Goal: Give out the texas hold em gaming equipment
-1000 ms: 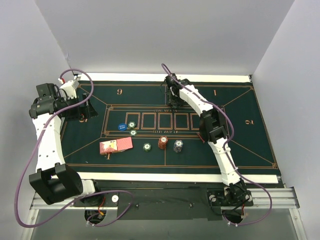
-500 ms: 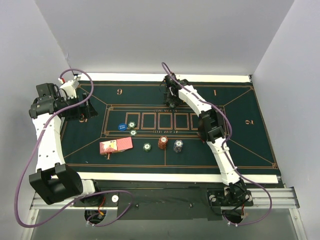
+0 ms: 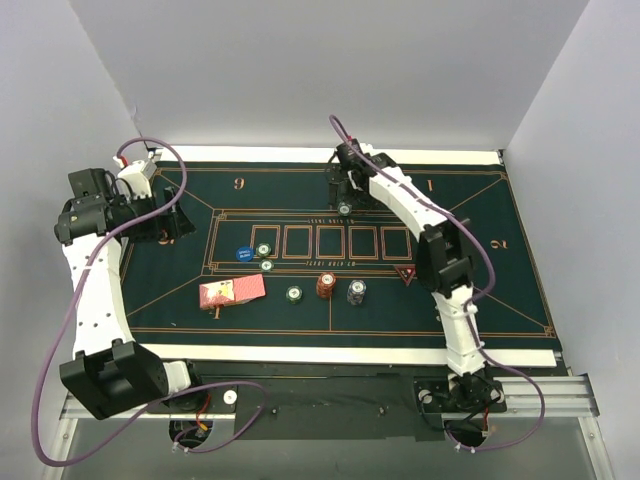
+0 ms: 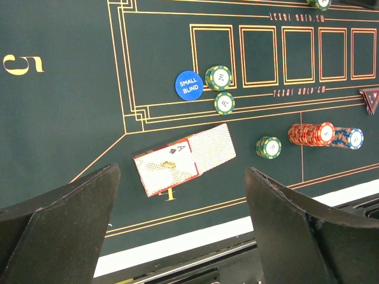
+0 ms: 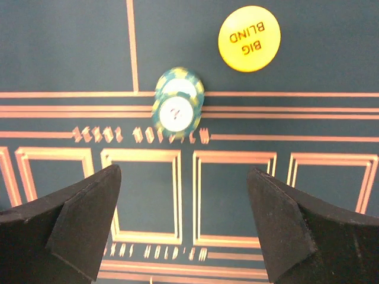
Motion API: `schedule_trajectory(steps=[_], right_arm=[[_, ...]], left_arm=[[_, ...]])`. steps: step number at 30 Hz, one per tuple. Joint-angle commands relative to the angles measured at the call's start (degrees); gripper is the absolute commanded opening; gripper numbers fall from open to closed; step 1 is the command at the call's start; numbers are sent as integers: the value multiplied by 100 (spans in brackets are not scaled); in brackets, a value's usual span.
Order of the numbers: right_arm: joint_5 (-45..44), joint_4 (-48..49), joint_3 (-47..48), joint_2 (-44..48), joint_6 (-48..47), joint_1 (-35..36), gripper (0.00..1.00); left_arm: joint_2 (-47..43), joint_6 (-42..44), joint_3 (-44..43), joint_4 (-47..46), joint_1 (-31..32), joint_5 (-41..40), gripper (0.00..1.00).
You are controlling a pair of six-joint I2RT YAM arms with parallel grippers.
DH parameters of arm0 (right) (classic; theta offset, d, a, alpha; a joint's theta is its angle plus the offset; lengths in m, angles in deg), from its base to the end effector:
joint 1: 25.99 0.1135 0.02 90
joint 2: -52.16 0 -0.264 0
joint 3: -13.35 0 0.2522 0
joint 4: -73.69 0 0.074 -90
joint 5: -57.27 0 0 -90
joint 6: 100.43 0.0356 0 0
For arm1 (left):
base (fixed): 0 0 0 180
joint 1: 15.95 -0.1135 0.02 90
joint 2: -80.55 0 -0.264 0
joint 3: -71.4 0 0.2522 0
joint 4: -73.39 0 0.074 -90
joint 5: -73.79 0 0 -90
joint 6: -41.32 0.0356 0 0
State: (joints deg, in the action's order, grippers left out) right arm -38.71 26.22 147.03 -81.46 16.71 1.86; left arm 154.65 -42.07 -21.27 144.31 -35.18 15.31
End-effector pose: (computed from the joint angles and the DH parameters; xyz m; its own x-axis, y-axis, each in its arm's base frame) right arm 0.4689 0.2436 0.2243 -0.7628 0.1101 -0.6372 -0.0610 0.9687 0.2405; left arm 0.2426 0.0649 0.3651 -0.7402 -0.1543 -0.6544 0.1067 0.9340 -0.3409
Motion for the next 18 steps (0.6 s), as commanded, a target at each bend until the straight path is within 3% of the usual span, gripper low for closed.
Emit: schedule_trajectory(steps=[1,6,11,18], right_arm=[[-202,93,-704,1460,-182,623,83],[114,76,-1215,1778,-507,1642,91],[228,93,-1515,1743,-578,2451,92],[132,84,-1770,1436,-516,2883,93]], left_arm=[[-256,-28,-168,146,-99,46,97],[-335,-90,-89,233,-178,-103,97],[-397,-55,-54,321,-205,-147,97],[-467,-37,-45,400,-205,-191,97]])
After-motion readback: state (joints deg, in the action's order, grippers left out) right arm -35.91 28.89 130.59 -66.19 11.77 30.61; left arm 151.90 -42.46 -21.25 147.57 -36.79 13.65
